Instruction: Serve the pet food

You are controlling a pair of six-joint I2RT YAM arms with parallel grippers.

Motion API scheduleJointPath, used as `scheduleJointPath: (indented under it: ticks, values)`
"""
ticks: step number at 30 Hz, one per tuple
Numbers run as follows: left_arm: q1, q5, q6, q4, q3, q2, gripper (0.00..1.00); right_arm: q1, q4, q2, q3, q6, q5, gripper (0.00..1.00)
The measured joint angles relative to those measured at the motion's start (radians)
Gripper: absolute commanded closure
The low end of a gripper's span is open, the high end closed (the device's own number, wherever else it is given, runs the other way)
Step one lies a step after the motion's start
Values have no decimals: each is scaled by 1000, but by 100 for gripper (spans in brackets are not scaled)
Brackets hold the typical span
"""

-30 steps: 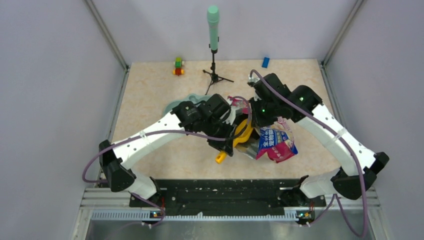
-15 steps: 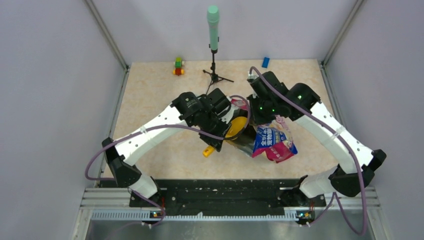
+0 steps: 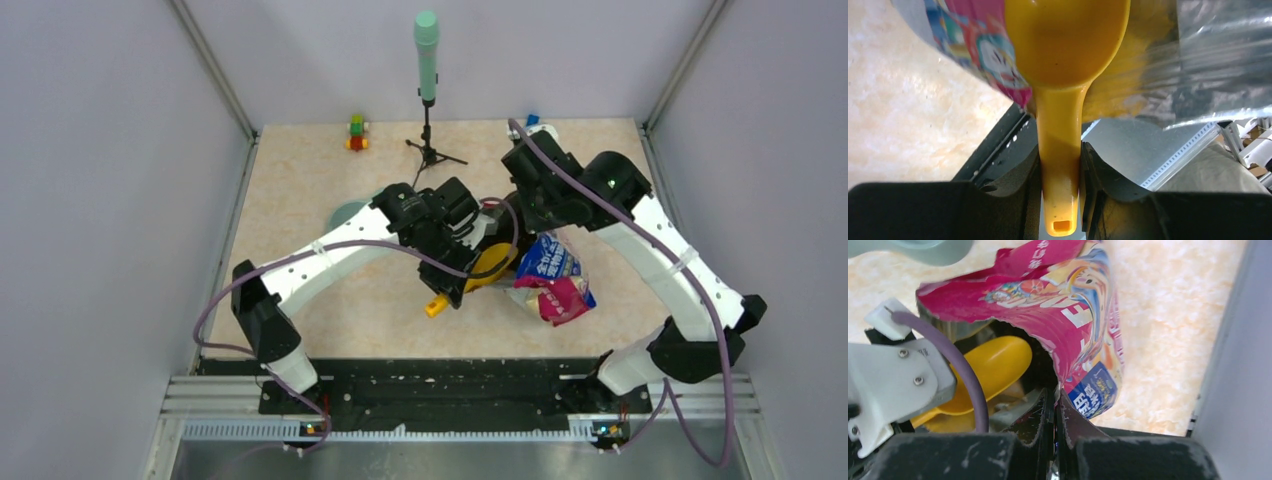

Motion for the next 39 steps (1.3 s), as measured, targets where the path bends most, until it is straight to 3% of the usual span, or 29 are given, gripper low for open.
scheduleJointPath:
  ticks: [4, 11, 15, 20, 25, 29, 35, 39]
  values:
    - [4, 28, 7, 61, 36, 64, 100, -47, 37, 3, -15, -43, 59, 100]
    - [47, 116, 44, 128, 261, 257, 100, -341, 182, -20, -61, -195, 48, 100]
    - [83, 143, 52, 103, 389, 345, 100, -354, 195, 73, 69, -285, 60, 100]
    - [151, 162, 44, 169, 440, 369, 100, -355, 249, 197, 218, -344, 40, 100]
    - [229, 164, 48, 236, 462, 369, 100, -329, 282, 237, 233, -344, 5, 100]
    - [256, 168, 46, 286, 402, 356, 100, -217, 338, 194, 112, -288, 4, 100]
    - [244, 174, 5, 329, 88, 204, 100, -130, 428, 4, -175, -132, -60, 100]
    - [231, 173, -38, 314, -54, 77, 100, -109, 438, -84, -272, -45, -71, 100]
